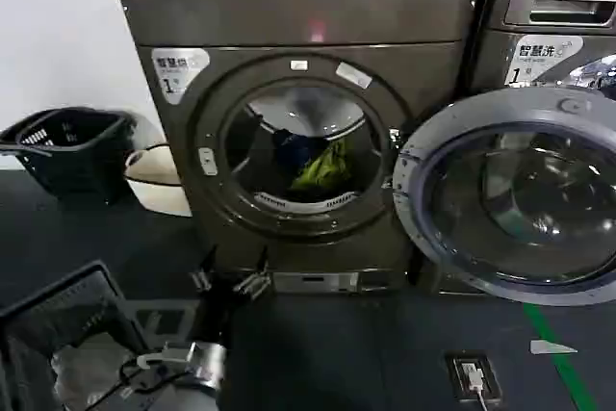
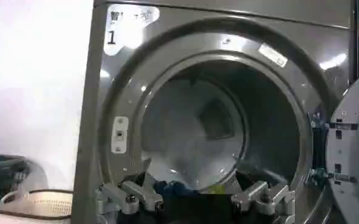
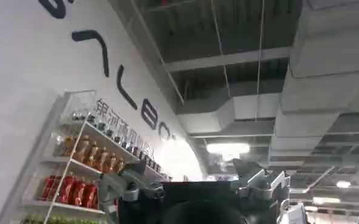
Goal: Grasp the clothes from the dryer.
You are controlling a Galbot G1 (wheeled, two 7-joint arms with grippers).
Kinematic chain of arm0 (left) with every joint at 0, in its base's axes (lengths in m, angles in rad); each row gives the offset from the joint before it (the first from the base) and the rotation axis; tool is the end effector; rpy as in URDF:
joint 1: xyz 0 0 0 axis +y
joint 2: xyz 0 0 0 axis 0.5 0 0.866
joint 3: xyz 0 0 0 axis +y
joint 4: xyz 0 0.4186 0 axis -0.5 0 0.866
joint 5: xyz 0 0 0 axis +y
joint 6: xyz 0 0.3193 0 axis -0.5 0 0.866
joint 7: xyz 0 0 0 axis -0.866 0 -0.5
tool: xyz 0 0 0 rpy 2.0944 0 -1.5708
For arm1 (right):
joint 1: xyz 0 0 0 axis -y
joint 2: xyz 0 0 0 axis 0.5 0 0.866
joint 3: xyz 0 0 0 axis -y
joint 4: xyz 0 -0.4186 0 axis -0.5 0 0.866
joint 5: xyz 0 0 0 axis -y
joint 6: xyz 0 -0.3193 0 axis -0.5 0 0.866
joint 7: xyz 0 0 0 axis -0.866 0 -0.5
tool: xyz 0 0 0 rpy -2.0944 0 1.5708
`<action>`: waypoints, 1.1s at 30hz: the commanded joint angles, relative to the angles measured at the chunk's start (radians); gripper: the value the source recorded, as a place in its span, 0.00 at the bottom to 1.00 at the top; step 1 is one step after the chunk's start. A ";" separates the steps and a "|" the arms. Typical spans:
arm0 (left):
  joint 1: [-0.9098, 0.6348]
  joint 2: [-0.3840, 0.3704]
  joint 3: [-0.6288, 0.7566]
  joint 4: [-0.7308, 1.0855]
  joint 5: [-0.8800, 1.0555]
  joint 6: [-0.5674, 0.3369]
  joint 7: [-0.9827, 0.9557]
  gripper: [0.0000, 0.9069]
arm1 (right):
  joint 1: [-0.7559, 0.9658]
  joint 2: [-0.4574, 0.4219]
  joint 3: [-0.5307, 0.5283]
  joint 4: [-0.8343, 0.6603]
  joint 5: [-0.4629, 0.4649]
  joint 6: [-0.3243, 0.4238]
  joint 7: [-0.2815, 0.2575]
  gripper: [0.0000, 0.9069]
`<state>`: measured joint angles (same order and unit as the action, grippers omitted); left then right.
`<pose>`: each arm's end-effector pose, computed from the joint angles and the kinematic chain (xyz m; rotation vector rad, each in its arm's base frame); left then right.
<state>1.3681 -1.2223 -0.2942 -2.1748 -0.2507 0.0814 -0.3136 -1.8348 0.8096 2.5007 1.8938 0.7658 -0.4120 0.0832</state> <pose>0.1661 0.0249 -0.3117 0.1105 3.0328 -0.0582 -0.1112 -0.4202 0.0581 1.4701 2.1629 -0.6100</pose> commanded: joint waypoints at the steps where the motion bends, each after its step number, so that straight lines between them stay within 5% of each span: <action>1: 0.000 0.002 0.000 -0.002 0.004 0.000 -0.001 1.00 | 0.000 0.003 0.000 0.000 0.004 0.013 -0.003 1.00; 33: -0.002 -0.021 -0.006 -0.004 0.031 -0.010 0.023 1.00 | 0.007 0.011 -0.008 0.015 0.010 0.045 -0.020 1.00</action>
<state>1.3649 -1.2438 -0.3009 -2.1801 -0.2217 0.0721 -0.2915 -1.8273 0.8217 2.4912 1.9095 0.7765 -0.3722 0.0612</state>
